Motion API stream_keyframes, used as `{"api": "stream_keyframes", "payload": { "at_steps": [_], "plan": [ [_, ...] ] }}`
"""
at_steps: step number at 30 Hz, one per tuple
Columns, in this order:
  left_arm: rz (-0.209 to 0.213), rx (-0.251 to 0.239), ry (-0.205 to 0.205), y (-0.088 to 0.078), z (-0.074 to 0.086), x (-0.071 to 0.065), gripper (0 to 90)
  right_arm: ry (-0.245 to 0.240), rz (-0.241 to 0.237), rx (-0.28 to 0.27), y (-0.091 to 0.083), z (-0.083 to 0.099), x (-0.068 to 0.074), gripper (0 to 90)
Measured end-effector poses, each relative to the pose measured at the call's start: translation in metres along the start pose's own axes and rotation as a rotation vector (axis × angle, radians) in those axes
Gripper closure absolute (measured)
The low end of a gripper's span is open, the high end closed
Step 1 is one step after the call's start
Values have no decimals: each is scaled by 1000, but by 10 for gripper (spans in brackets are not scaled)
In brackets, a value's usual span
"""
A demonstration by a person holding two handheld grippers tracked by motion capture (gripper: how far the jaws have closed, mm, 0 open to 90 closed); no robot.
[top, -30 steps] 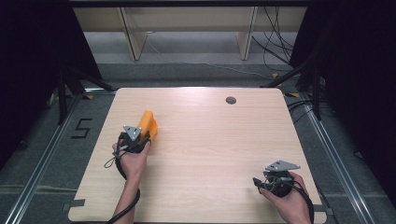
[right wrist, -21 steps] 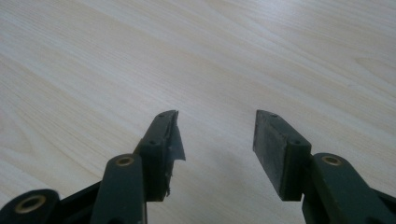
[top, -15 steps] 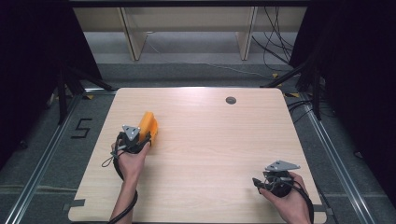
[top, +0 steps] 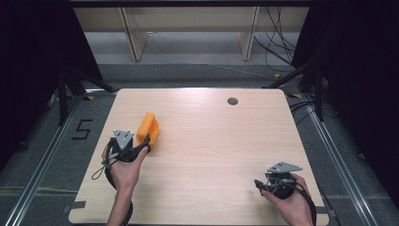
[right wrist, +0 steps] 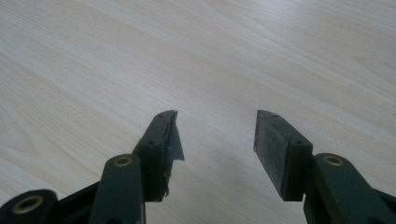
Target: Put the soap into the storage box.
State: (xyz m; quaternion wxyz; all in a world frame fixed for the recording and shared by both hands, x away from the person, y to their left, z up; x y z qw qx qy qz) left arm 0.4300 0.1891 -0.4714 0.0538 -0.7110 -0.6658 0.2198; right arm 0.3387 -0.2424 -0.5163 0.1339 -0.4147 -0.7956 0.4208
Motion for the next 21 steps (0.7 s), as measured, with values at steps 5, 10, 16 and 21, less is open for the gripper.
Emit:
{"api": "stream_keyframes", "payload": {
  "at_steps": [5, 10, 16, 21],
  "plan": [
    [36, 26, -18, -11, 13, -2, 281, 0, 0, -1, 0, 0, 0, 495],
    [59, 71, -13, -27, 41, -3, 282, -1, -1, -4, -1, 0, 0, 494],
    [48, 96, -25, -34, 54, 7, 287, -2, -3, -3, -1, 0, 0, 494],
    [64, 110, -20, -38, 62, 4, 288, -1, -1, -4, 0, 0, 0, 493]
  ]
}}
Point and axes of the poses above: each handheld gripper's, and its own axes: y roughly forward along the jaws, z roughly out of its underside, x roughly to its left, the point moved 6 cm from there along y, roughly forward along the jaws, and after that the axes turned 14 degrees about -y, right-handed, at the moved point
